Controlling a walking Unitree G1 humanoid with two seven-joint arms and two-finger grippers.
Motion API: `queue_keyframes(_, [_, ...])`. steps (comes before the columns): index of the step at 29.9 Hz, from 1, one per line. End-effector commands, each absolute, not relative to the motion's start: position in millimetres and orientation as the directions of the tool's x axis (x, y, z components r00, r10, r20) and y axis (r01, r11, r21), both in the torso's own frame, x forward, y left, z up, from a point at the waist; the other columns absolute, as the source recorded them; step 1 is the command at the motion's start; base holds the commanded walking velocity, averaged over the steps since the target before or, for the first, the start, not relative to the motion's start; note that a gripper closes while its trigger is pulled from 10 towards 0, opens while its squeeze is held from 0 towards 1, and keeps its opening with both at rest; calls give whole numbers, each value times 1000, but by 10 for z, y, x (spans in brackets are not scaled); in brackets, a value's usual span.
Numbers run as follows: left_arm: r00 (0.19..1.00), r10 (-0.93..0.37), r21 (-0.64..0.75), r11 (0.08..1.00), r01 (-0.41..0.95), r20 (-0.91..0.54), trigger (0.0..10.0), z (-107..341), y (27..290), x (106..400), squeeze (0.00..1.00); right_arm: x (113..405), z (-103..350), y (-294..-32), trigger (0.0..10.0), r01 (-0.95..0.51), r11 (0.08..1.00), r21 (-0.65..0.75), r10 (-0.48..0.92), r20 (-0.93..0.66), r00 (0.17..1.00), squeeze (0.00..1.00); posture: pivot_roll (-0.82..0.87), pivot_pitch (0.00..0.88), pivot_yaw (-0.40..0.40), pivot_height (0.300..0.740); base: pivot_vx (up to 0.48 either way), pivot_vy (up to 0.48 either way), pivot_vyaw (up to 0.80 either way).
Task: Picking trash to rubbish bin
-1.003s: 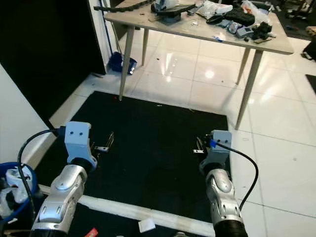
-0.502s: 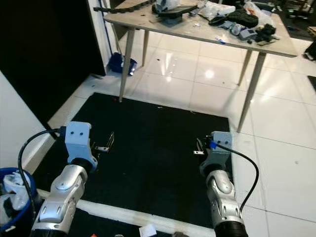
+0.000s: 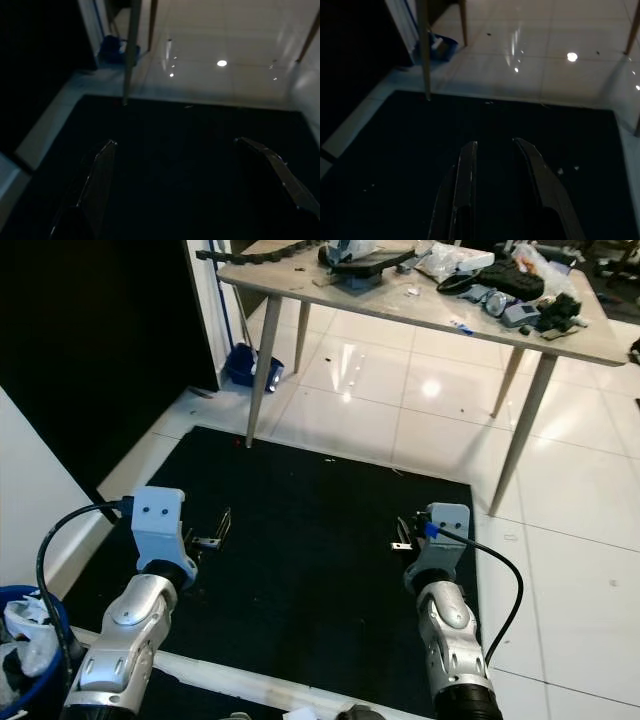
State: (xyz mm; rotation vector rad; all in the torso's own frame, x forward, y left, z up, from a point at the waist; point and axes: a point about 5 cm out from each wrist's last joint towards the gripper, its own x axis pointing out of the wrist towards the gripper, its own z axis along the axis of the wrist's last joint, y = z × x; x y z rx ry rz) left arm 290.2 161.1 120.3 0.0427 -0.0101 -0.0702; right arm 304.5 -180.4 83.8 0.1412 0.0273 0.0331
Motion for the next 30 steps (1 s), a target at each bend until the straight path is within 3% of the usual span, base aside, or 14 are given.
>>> queue_keyframes(1, [997,-78,40,996,79,-13,10000,1137,1588,2876,0,3025,810,-1856,10000,-10,989,145,16,-38,999,0,22,151,-42,740,300,0,0])
queue_keyframes(30, [997,-77,39,996,77,-14,10000,1129,1614,2874,0,3036,817,-1836,10000,-21,990,141,26,-32,999,0,23,122,-44,740,298,0,0])
